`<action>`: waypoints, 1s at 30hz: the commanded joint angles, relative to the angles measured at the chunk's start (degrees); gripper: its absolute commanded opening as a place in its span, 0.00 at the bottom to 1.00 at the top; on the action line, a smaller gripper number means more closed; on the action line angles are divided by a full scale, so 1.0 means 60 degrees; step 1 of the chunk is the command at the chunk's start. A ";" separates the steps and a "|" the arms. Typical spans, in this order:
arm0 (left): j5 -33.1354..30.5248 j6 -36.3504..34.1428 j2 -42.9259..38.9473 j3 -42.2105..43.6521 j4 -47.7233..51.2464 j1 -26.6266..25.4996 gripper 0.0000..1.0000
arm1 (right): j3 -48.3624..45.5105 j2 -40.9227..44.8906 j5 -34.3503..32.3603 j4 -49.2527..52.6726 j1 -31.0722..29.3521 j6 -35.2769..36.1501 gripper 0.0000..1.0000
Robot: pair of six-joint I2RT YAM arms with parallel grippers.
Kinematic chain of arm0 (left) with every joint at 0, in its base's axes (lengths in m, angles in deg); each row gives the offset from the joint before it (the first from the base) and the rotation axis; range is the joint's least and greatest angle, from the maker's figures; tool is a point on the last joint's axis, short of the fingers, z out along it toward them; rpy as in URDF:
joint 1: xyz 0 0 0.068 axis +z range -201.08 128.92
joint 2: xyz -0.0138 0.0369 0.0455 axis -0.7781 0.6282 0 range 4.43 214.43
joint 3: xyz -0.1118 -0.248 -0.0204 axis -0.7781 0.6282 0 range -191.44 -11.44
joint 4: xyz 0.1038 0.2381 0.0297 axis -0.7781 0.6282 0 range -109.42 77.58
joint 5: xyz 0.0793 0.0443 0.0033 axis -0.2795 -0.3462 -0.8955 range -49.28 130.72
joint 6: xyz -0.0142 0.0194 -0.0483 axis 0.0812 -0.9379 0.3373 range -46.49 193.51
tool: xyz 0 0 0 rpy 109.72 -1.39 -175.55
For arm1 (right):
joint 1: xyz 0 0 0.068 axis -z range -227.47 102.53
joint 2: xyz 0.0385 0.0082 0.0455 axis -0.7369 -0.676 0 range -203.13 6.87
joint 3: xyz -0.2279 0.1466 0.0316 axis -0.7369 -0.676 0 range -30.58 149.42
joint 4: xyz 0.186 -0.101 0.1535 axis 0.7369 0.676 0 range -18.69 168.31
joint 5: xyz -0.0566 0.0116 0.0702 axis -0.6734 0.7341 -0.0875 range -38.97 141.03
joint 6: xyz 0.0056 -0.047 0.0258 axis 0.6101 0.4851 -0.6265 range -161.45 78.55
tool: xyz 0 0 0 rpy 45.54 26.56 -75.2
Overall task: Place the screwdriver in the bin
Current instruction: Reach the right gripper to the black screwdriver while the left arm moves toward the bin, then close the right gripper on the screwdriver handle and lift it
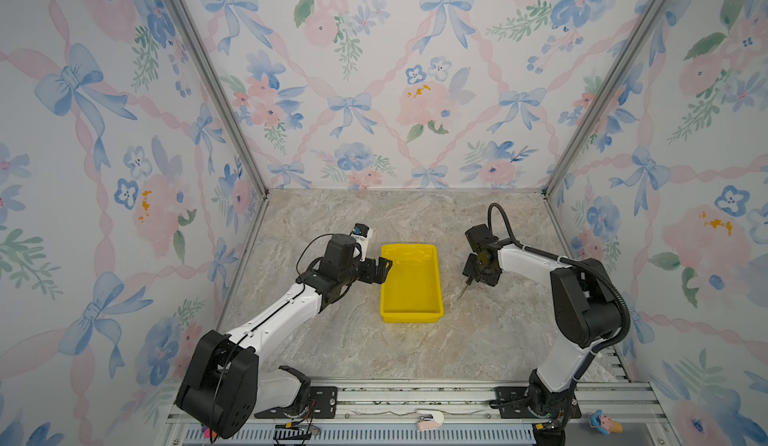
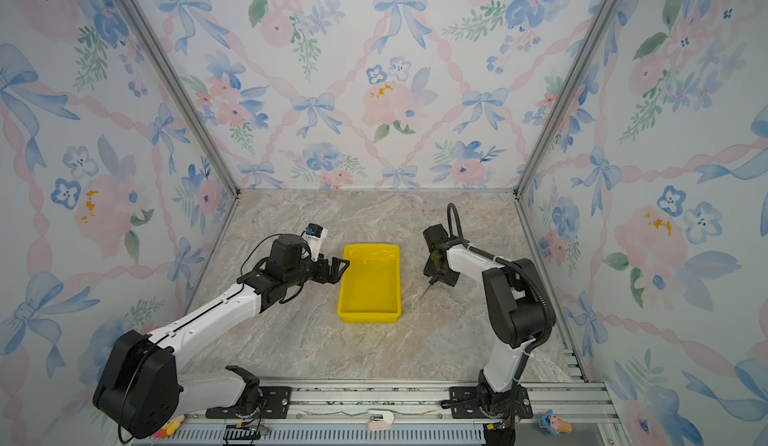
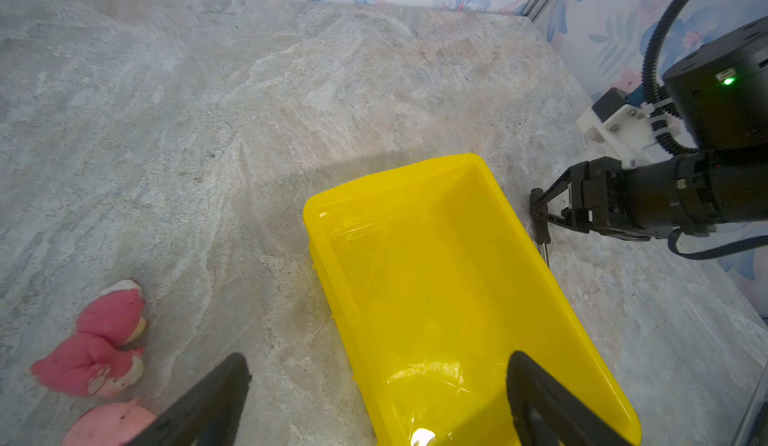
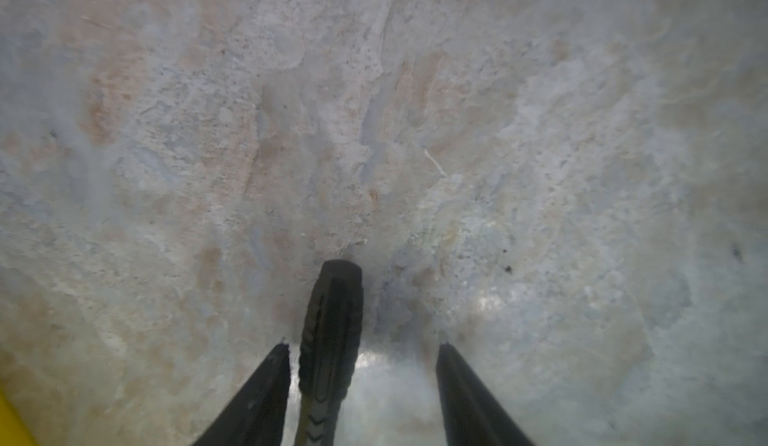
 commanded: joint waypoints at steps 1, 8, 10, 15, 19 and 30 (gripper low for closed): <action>-0.0090 0.0083 -0.0221 0.0104 0.0146 -0.0076 0.97 | 0.0375 -0.0308 0.0123 -0.0133 -0.0074 0.0087 0.53; -0.0244 0.0193 -0.0272 0.0179 0.0146 -0.0094 0.98 | 0.0362 -0.0467 0.0137 -0.0133 -0.0035 0.0255 0.39; -0.0283 0.0200 -0.0304 0.0194 0.0146 -0.0105 0.97 | 0.0330 -0.0485 0.0119 -0.0105 -0.0041 0.0323 0.35; -0.0379 0.0250 -0.0347 0.0237 0.0145 -0.0105 0.97 | 0.0145 -0.0521 0.0217 -0.0137 0.0050 0.0393 0.18; -0.0408 0.0297 -0.0395 0.0236 0.0139 -0.0105 0.97 | 0.0027 -0.0519 0.0241 -0.0206 0.0087 0.0429 0.12; -0.0657 0.0303 -0.0662 0.0544 0.0219 -0.0105 0.97 | 0.0479 0.0371 -0.0177 0.0367 -0.0157 0.1534 0.00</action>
